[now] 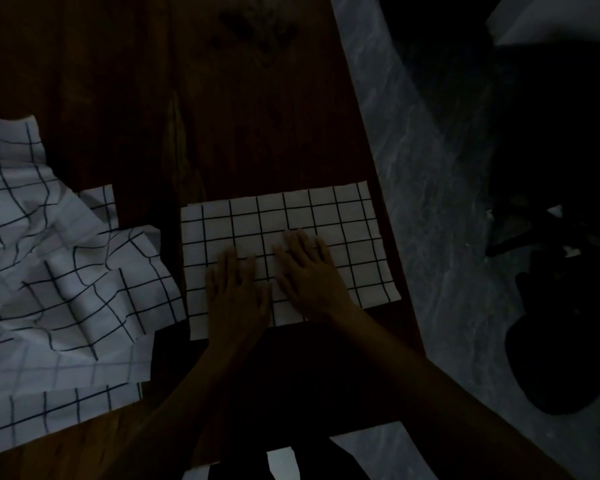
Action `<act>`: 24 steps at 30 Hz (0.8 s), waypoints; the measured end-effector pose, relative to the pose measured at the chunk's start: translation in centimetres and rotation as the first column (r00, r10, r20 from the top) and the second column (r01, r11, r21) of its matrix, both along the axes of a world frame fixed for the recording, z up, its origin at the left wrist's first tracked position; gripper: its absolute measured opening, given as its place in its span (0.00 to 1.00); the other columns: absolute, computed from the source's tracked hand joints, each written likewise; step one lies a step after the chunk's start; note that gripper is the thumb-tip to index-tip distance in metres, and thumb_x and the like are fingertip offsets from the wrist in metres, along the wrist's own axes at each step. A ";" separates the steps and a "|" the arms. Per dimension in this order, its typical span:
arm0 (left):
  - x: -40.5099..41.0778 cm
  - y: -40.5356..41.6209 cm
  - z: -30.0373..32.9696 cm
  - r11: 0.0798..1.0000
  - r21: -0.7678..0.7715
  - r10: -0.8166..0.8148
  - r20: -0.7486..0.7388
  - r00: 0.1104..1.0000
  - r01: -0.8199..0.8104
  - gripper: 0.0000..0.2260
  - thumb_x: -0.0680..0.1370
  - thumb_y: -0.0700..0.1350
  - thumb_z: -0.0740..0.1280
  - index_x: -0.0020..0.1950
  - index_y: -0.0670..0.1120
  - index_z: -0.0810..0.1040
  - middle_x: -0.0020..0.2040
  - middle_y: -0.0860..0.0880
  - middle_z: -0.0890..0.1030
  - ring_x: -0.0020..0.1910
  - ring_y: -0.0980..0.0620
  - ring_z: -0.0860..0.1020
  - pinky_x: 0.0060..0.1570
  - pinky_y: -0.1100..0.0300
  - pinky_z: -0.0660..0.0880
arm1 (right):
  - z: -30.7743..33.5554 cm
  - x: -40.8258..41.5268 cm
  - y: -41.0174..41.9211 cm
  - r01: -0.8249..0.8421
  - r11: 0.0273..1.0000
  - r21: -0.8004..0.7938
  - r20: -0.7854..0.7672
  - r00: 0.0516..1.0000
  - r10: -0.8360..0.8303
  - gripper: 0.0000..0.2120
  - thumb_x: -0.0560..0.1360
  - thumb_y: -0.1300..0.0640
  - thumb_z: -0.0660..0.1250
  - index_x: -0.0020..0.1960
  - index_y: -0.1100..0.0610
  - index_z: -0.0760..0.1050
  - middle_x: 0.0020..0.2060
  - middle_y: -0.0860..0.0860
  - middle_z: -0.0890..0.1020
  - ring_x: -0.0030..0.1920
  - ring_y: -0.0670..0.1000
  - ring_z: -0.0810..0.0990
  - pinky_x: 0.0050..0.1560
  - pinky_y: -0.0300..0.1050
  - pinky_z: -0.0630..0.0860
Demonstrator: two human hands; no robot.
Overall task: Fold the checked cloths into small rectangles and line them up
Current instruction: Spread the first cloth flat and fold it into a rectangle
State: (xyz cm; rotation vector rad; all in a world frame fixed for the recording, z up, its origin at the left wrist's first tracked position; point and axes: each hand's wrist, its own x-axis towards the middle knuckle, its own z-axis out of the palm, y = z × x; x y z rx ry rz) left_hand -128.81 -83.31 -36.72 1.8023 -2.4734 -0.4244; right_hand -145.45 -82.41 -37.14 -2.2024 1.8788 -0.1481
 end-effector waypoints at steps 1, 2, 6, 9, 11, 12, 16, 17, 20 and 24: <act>0.0 -0.2 0.1 1.000 -0.008 -0.007 -0.007 1.000 0.007 0.27 0.77 0.58 0.51 0.72 0.45 0.61 0.76 0.39 0.56 0.75 0.42 0.51 0.73 0.46 0.46 | -0.1 0.0 0.0 0.004 1.000 -0.005 0.000 1.000 -0.004 0.28 0.79 0.43 0.48 0.75 0.54 0.57 0.76 0.58 0.55 0.76 0.58 0.48 0.74 0.58 0.45; -0.1 -0.4 0.1 1.000 -0.020 -0.024 -0.016 1.000 0.024 0.27 0.76 0.57 0.51 0.71 0.45 0.62 0.75 0.39 0.57 0.75 0.42 0.51 0.72 0.46 0.46 | -0.2 -0.1 0.0 0.002 1.000 -0.008 -0.002 1.000 -0.002 0.28 0.79 0.43 0.48 0.75 0.54 0.57 0.76 0.58 0.55 0.76 0.58 0.48 0.75 0.59 0.45; -0.7 -0.9 -0.1 0.994 -0.030 -0.106 -0.025 0.994 0.105 0.27 0.78 0.58 0.49 0.74 0.48 0.58 0.76 0.41 0.56 0.76 0.45 0.49 0.73 0.47 0.44 | -0.4 0.1 0.0 -0.056 0.998 -0.039 -0.016 0.998 0.055 0.26 0.80 0.46 0.50 0.74 0.56 0.61 0.75 0.59 0.59 0.75 0.60 0.54 0.73 0.60 0.48; 0.1 -1.3 -0.6 0.998 0.009 -0.061 0.005 0.998 0.061 0.30 0.78 0.62 0.46 0.77 0.51 0.50 0.77 0.44 0.47 0.76 0.48 0.42 0.73 0.51 0.37 | -0.4 -1.2 1.0 -0.027 0.999 -0.046 -0.007 1.000 0.026 0.24 0.80 0.48 0.50 0.72 0.57 0.64 0.74 0.59 0.61 0.75 0.59 0.54 0.74 0.58 0.49; 1.1 -1.7 -0.6 0.999 0.001 -0.042 0.026 0.999 0.042 0.31 0.77 0.63 0.45 0.77 0.52 0.48 0.77 0.45 0.44 0.76 0.47 0.41 0.73 0.51 0.36 | -0.2 -4.0 2.6 0.075 0.997 -0.021 -0.020 0.997 -0.075 0.25 0.81 0.45 0.46 0.74 0.55 0.60 0.75 0.57 0.57 0.76 0.57 0.50 0.74 0.58 0.49; 1.6 -1.8 -0.5 0.999 -0.003 -0.036 0.023 0.999 0.036 0.31 0.77 0.63 0.46 0.77 0.51 0.49 0.77 0.44 0.44 0.76 0.47 0.41 0.73 0.50 0.36 | -0.1 -5.6 3.5 0.128 0.992 -0.009 -0.030 0.991 -0.128 0.26 0.81 0.44 0.43 0.75 0.53 0.57 0.76 0.56 0.55 0.77 0.56 0.48 0.74 0.56 0.48; 2.1 -1.8 0.6 1.000 -0.011 -0.010 0.009 1.000 0.010 0.30 0.77 0.61 0.47 0.77 0.47 0.54 0.77 0.40 0.49 0.76 0.43 0.45 0.72 0.50 0.35 | 0.7 -8.9 5.8 0.254 0.967 -0.003 -0.055 0.966 -0.254 0.27 0.81 0.43 0.43 0.76 0.53 0.51 0.76 0.57 0.54 0.76 0.56 0.50 0.74 0.55 0.46; 1.5 -1.6 1.1 0.999 -0.024 -0.031 0.012 0.999 0.032 0.30 0.78 0.59 0.47 0.76 0.45 0.55 0.77 0.39 0.51 0.76 0.42 0.47 0.72 0.49 0.36 | 1.1 -8.4 5.7 0.258 0.966 -0.027 -0.048 0.965 -0.259 0.26 0.81 0.45 0.46 0.76 0.55 0.52 0.76 0.57 0.55 0.76 0.57 0.51 0.74 0.57 0.47; -1.4 -1.2 1.9 0.991 -0.041 -0.128 -0.019 0.992 0.128 0.27 0.79 0.54 0.46 0.75 0.42 0.56 0.76 0.38 0.55 0.75 0.42 0.51 0.73 0.48 0.44 | 1.7 -4.3 3.7 0.142 0.985 -0.100 -0.013 0.989 -0.144 0.26 0.79 0.51 0.51 0.75 0.58 0.56 0.75 0.60 0.57 0.75 0.60 0.52 0.74 0.59 0.46; -2.5 -0.9 0.6 0.992 0.064 -0.109 -0.024 0.994 0.110 0.35 0.75 0.60 0.43 0.76 0.42 0.48 0.77 0.40 0.49 0.76 0.46 0.44 0.74 0.47 0.42 | 1.4 2.2 0.6 0.060 0.998 0.036 0.142 0.988 -0.064 0.31 0.76 0.46 0.48 0.74 0.61 0.59 0.74 0.60 0.59 0.75 0.58 0.51 0.76 0.57 0.46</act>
